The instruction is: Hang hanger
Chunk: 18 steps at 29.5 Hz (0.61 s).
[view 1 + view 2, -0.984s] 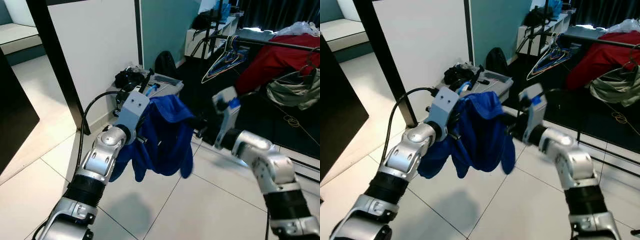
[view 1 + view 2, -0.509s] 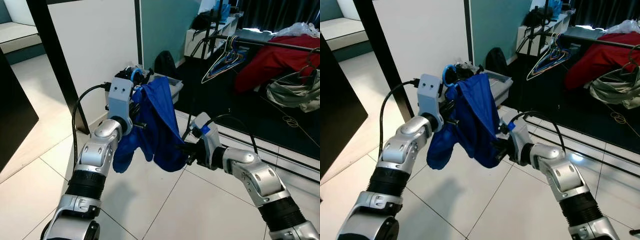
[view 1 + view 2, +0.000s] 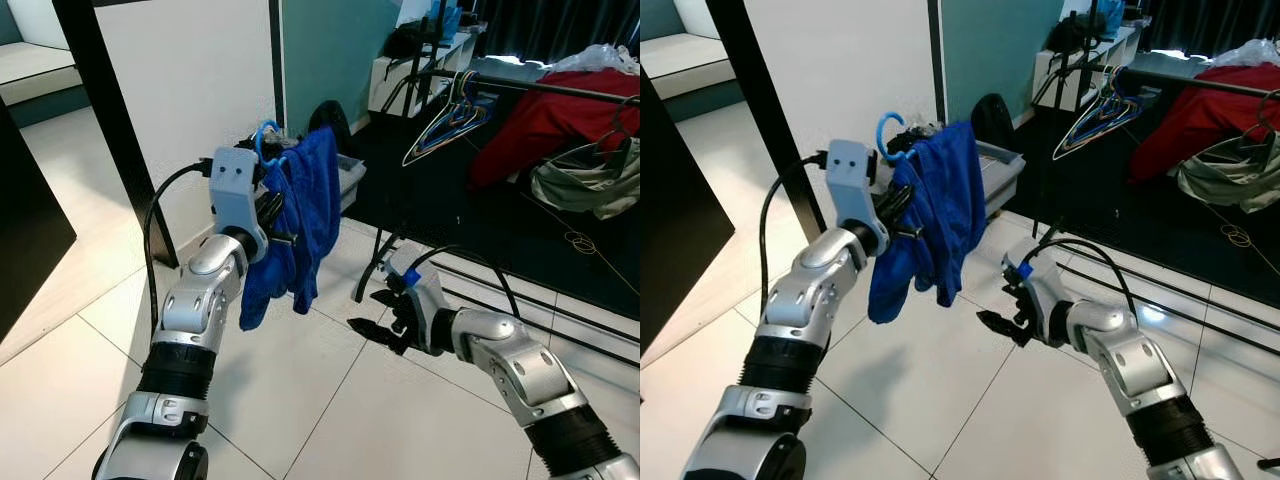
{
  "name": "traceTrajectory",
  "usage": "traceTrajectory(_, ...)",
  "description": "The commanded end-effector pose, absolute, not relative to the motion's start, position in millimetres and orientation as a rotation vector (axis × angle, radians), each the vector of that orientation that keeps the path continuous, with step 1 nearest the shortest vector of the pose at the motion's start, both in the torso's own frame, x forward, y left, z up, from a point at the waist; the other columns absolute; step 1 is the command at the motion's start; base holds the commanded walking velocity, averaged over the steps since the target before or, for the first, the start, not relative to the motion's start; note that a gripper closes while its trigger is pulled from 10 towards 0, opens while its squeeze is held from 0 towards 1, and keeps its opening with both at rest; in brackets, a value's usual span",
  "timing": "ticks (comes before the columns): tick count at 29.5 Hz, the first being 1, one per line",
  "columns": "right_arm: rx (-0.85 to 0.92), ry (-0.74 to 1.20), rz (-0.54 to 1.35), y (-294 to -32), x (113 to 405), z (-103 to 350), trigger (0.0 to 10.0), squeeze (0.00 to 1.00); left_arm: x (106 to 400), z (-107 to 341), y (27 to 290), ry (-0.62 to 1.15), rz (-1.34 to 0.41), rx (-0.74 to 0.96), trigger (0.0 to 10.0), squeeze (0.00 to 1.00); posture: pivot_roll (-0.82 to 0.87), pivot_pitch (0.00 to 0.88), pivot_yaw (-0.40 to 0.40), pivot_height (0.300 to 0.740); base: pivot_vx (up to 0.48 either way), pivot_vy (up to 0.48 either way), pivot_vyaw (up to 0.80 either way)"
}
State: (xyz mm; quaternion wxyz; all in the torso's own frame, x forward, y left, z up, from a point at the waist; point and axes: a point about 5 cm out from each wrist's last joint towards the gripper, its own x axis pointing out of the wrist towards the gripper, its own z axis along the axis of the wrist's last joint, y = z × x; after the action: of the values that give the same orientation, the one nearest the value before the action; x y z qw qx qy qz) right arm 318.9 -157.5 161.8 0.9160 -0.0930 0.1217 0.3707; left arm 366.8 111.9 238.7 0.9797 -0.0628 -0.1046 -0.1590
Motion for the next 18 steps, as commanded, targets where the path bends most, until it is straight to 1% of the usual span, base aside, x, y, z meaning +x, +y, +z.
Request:
traceTrajectory(1,-0.137,0.174,0.706,-165.2,322.4,172.4,10.0,0.86,362.0,242.6,112.7,-0.268,-0.341,-0.151,10.0,0.0,-0.05,0.063,-0.007,0.74,0.0,0.0,0.0)
traceTrajectory(2,-0.046,0.128,0.632,-172.7,326.6,176.9,10.0,0.02,359.5,237.7,115.0,-0.272,-0.35,-0.143,10.0,0.0,-0.05,0.062,-0.007,0.74,0.0,0.0,0.0)
traceTrajectory(4,-0.046,0.128,0.632,-172.7,326.6,176.9,10.0,0.02,359.5,237.7,115.0,-0.272,-0.35,-0.143,10.0,0.0,-0.05,0.062,-0.007,0.74,0.0,0.0,0.0)
traceTrajectory(5,0.068,0.145,0.434,-192.3,329.6,163.5,10.0,0.0,349.8,220.2,122.1,-0.263,-0.377,-0.136,10.0,0.0,-0.06,0.054,-0.025,0.74,0.0,0.0,-0.63)
traceTrajectory(6,0.068,0.145,0.434,-192.3,329.6,163.5,10.0,0.0,349.8,220.2,122.1,-0.263,-0.377,-0.136,10.0,0.0,-0.06,0.054,-0.025,0.74,0.0,0.0,-0.63)
traceTrajectory(7,0.09,0.161,0.372,-197.9,328.5,155.8,10.0,0.0,346.3,213.9,125.9,-0.256,-0.378,-0.166,10.0,0.0,-0.06,0.054,-0.025,0.74,0.0,0.0,-0.63)
traceTrajectory(8,0.108,0.167,0.319,-202.4,325.9,149.6,10.0,0.0,341.6,205.2,130.8,-0.243,-0.375,-0.149,10.0,0.0,-0.06,0.051,-0.028,0.74,0.0,0.0,-0.7)
traceTrajectory(9,0.108,0.167,0.319,-202.4,325.9,149.6,10.0,0.0,341.6,205.2,130.8,-0.243,-0.375,-0.149,10.0,0.0,-0.06,0.051,-0.028,0.74,0.0,0.0,-0.7)
traceTrajectory(13,0.047,0.166,0.168,-220.2,313.8,137.7,10.0,0.0,324.2,178.0,139.1,-0.188,-0.379,-0.112,10.0,0.0,-0.07,0.06,-0.046,0.74,0.0,0.0,-0.72)
traceTrajectory(14,0.047,0.166,0.168,-220.2,313.8,137.7,10.0,0.0,324.2,178.0,139.1,-0.188,-0.379,-0.112,10.0,0.0,-0.07,0.06,-0.046,0.74,0.0,0.0,-0.74)
traceTrajectory(16,0.04,0.166,0.141,-223.9,311.5,135.9,10.0,0.0,320.3,172.7,138.2,-0.18,-0.387,-0.098,10.0,0.0,-0.07,0.062,-0.047,0.74,0.0,0.0,-0.74)
traceTrajectory(18,0.027,0.149,0.102,-230.2,308.7,136.5,10.0,0.0,314.1,163.9,130.8,-0.158,-0.419,-0.089,10.0,0.0,-0.08,0.061,-0.049,0.74,0.0,0.0,-0.74)
